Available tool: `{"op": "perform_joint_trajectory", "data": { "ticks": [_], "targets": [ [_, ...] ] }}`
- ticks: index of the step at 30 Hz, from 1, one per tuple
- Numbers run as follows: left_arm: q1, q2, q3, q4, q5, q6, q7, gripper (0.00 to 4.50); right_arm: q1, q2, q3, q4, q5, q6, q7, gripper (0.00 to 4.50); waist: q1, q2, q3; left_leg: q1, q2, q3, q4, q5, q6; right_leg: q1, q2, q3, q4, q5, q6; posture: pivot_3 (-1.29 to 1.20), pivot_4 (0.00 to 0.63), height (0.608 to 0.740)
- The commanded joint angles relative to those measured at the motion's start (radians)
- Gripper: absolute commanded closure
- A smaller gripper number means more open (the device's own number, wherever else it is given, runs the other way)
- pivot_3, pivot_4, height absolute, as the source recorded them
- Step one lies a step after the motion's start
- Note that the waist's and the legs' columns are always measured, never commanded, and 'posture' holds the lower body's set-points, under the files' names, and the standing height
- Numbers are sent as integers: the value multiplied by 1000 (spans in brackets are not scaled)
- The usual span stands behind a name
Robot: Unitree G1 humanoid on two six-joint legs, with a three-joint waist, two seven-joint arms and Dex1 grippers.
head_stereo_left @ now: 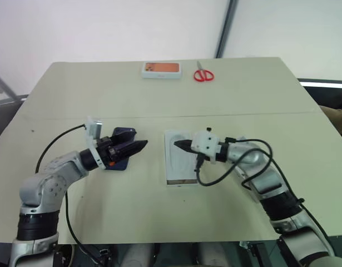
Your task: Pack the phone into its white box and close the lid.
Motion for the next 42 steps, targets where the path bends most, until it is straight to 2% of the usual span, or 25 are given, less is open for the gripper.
{"op": "perform_joint_trajectory", "data": {
  "ticks": [1,6,11,21,25,31,33,36,42],
  "targets": [
    [15,3,39,-4,22,-78,-18,0,-49,-1,64,48,-109,-67,-22,4449,-1,0,0,0,0,0,0,0,0,0,1,0,0,0,0,0,150,740],
    [46,-2,16,-15,60,-128,-23,0,-39,-36,101,58,-129,-97,50,4449,0,0,0,0,0,0,0,0,1,0,1,0,0,0,0,0,150,740],
    [58,-14,10,-22,65,-146,-14,0,31,-80,109,-78,-11,-28,211,4449,0,0,0,0,0,-1,0,-2,3,1,1,-1,0,0,0,0,150,740],
    [46,-32,-14,-19,100,-173,5,0,52,-90,107,-163,49,83,293,4449,1,0,0,0,1,-1,0,-2,3,1,1,-1,0,0,0,0,150,740],
    [40,-35,-22,-14,110,-180,12,0,23,-62,101,-95,-42,-7,186,4449,0,0,0,0,1,-1,0,-2,3,1,1,-1,0,0,0,0,150,740],
    [39,-21,-27,-9,115,-162,10,0,-17,-47,71,-52,-36,-34,140,4449,0,0,0,0,1,-1,0,-2,3,0,1,-1,0,0,0,0,150,740],
    [32,21,-36,9,111,-88,15,0,-36,-18,27,-59,14,24,115,4449,-1,0,0,0,1,-1,0,-2,3,0,1,-1,1,0,0,0,150,740],
    [9,42,-7,56,117,-69,43,0,-60,20,-17,-75,63,56,93,4449,-1,0,0,0,1,-1,0,-2,3,0,1,0,2,0,0,0,150,740],
    [-41,178,34,207,96,39,-31,0,-121,148,11,-88,69,157,21,4449,-8,0,0,0,1,-1,-1,-2,3,-2,3,0,2,0,0,0,150,740]
  ]
}}
